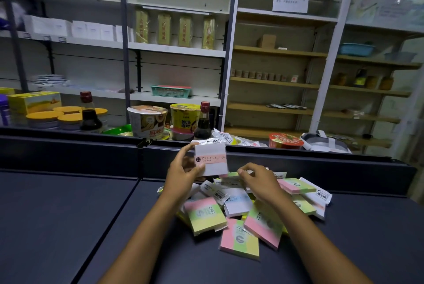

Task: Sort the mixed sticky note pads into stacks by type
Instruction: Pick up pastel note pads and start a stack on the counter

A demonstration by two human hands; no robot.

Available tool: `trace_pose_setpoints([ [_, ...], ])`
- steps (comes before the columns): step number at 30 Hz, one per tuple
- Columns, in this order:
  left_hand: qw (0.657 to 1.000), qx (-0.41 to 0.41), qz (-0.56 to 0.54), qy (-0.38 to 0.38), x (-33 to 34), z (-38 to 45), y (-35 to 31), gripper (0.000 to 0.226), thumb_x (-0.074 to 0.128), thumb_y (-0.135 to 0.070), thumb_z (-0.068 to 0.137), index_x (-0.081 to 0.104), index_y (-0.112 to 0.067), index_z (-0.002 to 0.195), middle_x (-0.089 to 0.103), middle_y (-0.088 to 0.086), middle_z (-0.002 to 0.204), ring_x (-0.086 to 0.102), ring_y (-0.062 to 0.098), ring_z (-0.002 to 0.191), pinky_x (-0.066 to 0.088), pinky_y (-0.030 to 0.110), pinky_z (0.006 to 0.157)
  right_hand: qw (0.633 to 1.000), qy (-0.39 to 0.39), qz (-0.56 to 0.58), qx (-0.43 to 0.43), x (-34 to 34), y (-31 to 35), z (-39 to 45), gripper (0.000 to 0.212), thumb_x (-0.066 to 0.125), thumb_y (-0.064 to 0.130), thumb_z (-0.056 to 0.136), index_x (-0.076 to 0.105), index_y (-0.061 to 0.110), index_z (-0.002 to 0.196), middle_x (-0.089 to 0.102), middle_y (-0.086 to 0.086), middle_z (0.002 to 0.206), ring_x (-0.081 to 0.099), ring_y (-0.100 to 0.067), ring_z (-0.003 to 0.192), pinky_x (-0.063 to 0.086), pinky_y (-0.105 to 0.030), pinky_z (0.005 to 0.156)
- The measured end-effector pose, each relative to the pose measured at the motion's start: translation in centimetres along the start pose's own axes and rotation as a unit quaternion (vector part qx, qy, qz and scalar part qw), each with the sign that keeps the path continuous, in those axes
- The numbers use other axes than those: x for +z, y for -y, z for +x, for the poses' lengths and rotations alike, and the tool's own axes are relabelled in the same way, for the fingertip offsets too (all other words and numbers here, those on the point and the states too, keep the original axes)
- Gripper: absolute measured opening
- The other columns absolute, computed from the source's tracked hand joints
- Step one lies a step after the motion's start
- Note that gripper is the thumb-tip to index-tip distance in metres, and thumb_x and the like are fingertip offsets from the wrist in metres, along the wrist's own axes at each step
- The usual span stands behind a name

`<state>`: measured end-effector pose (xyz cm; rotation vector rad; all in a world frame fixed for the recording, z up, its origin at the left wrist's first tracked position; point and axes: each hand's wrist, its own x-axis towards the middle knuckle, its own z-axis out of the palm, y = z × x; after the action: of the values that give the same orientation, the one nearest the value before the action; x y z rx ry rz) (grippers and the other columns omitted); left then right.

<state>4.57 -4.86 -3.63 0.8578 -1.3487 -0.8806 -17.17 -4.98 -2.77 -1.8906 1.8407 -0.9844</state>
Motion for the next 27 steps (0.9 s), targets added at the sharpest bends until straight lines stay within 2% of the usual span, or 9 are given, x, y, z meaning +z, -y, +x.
trace_pose_setpoints([
  [3, 1.000, -0.004, -0.001, -0.005, 0.0, 0.1, 0.0, 0.055, 0.063, 0.002, 0.090, 0.049, -0.024, 0.136, 0.067, 0.009, 0.106, 0.068, 0.018, 0.096, 0.061, 0.029, 0.072, 0.998, -0.025, 0.055, 0.019, 0.2, 0.1, -0.1, 0.021, 0.057, 0.039, 0.097, 0.072, 0.024, 0.103, 0.072, 0.006, 0.099, 0.067, -0.008, 0.080, 0.048, -0.023, 0.065],
  [6, 1.000, -0.005, -0.009, -0.013, -0.2, 0.1, -0.1, 0.054, 0.064, 0.001, 0.090, 0.049, -0.027, 0.134, 0.068, 0.007, 0.103, 0.069, 0.015, 0.093, 0.061, 0.030, 0.073, 0.990, -0.073, 0.118, 0.038, -0.1, -0.1, -0.6, 0.011, 0.063, 0.034, 0.095, 0.072, 0.027, 0.094, 0.073, 0.007, 0.093, 0.068, -0.008, 0.078, 0.048, -0.024, 0.059],
  [9, 1.000, -0.007, -0.019, -0.017, -0.2, 0.0, -0.2, 0.055, 0.064, 0.002, 0.090, 0.050, -0.030, 0.132, 0.068, 0.009, 0.102, 0.070, 0.019, 0.095, 0.062, 0.037, 0.076, 0.979, -0.105, 0.167, 0.043, -0.5, -0.3, -1.7, 0.007, 0.068, 0.023, 0.092, 0.072, 0.029, 0.091, 0.072, 0.006, 0.092, 0.069, -0.013, 0.084, 0.054, -0.032, 0.063],
  [13, 0.999, -0.010, -0.035, -0.026, -0.3, -0.1, -0.3, 0.056, 0.065, 0.002, 0.089, 0.050, -0.030, 0.132, 0.069, 0.007, 0.099, 0.071, 0.013, 0.089, 0.060, 0.027, 0.068, 0.968, -0.127, 0.212, 0.041, -0.8, -0.5, -3.8, 0.012, 0.068, 0.016, 0.092, 0.071, 0.027, 0.089, 0.072, 0.001, 0.093, 0.070, -0.018, 0.086, 0.060, -0.042, 0.076],
  [15, 0.999, -0.012, -0.046, -0.023, -0.2, -0.3, -0.5, 0.057, 0.064, 0.002, 0.089, 0.049, -0.029, 0.135, 0.069, 0.009, 0.101, 0.071, 0.016, 0.092, 0.060, 0.026, 0.068, 0.959, -0.149, 0.238, 0.032, -1.0, -0.3, -4.9, 0.014, 0.068, 0.013, 0.091, 0.070, 0.026, 0.089, 0.071, -0.002, 0.096, 0.070, -0.017, 0.085, 0.060, -0.034, 0.071],
  [17, 0.998, -0.013, -0.055, -0.017, -0.1, -0.5, -0.8, 0.059, 0.064, 0.003, 0.089, 0.049, -0.029, 0.137, 0.069, 0.010, 0.101, 0.070, 0.017, 0.093, 0.059, 0.024, 0.066, 0.948, -0.170, 0.267, 0.023, -1.3, 0.0, -6.0, 0.018, 0.067, 0.007, 0.090, 0.068, 0.025, 0.091, 0.068, -0.004, 0.100, 0.070, -0.010, 0.077, 0.058, -0.026, 0.064],
  [20, 0.997, -0.013, -0.071, -0.005, -0.1, -1.1, -1.3, 0.060, 0.063, 0.005, 0.089, 0.048, -0.031, 0.136, 0.067, 0.011, 0.101, 0.069, 0.018, 0.093, 0.059, 0.024, 0.066, 0.935, -0.189, 0.299, 0.016, -1.3, 0.8, -7.8, 0.025, 0.065, 0.000, 0.090, 0.066, 0.024, 0.097, 0.067, 0.000, 0.103, 0.069, -0.002, 0.074, 0.061, -0.030, 0.071],
  [24, 0.998, -0.021, -0.057, 0.034, -1.5, -2.4, -1.5, 0.059, 0.062, 0.006, 0.089, 0.048, -0.022, 0.139, 0.067, 0.014, 0.105, 0.068, 0.022, 0.096, 0.060, 0.027, 0.069, 0.926, -0.195, 0.322, 0.007, -0.7, 2.3, -9.7, 0.030, 0.063, -0.002, 0.090, 0.066, 0.026, 0.101, 0.066, 0.002, 0.106, 0.071, -0.004, 0.077, 0.059, -0.034, 0.079],
  [27, 0.998, -0.016, -0.036, 0.054, -4.3, -2.9, -2.1, 0.060, 0.063, 0.006, 0.089, 0.049, -0.022, 0.139, 0.067, 0.016, 0.107, 0.068, 0.026, 0.096, 0.059, 0.026, 0.067, 0.925, -0.195, 0.327, -0.003, 0.1, 4.0, -10.7, 0.034, 0.062, -0.004, 0.090, 0.066, 0.027, 0.103, 0.064, 0.003, 0.106, 0.072, -0.012, 0.080, 0.055, -0.019, 0.068],
])
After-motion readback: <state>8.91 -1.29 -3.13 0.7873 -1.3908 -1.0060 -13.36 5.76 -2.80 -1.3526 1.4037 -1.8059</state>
